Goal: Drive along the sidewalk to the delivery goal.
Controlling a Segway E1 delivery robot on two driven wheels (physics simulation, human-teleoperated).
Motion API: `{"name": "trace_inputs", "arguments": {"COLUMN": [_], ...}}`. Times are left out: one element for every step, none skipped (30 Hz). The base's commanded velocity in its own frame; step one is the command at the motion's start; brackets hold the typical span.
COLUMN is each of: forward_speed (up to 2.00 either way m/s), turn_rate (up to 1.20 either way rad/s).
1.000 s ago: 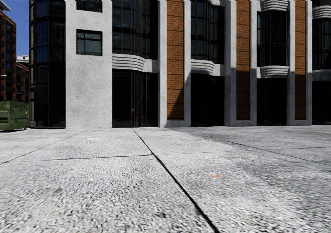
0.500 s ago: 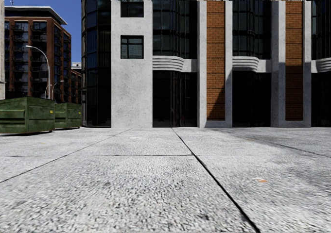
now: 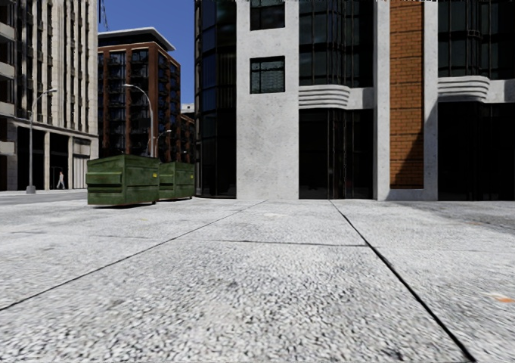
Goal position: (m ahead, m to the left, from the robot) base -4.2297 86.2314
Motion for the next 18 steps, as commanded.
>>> {"name": "trace_inputs", "arguments": {"forward_speed": [0.25, 0.25, 0.25, 0.25, 0.26, 0.26, 0.26, 0.26, 0.27, 0.28, 0.30, 0.30, 0.31, 0.34, 0.38, 0.38, 0.40, 0.40], "turn_rate": [0.54, 0.54, 0.54, 0.54, 0.54, 0.54, 0.54, 0.54, 0.54, 0.54, 0.54, 0.54, 0.54, 0.54, 0.54, 0.54, 0.54, 0.54]}}
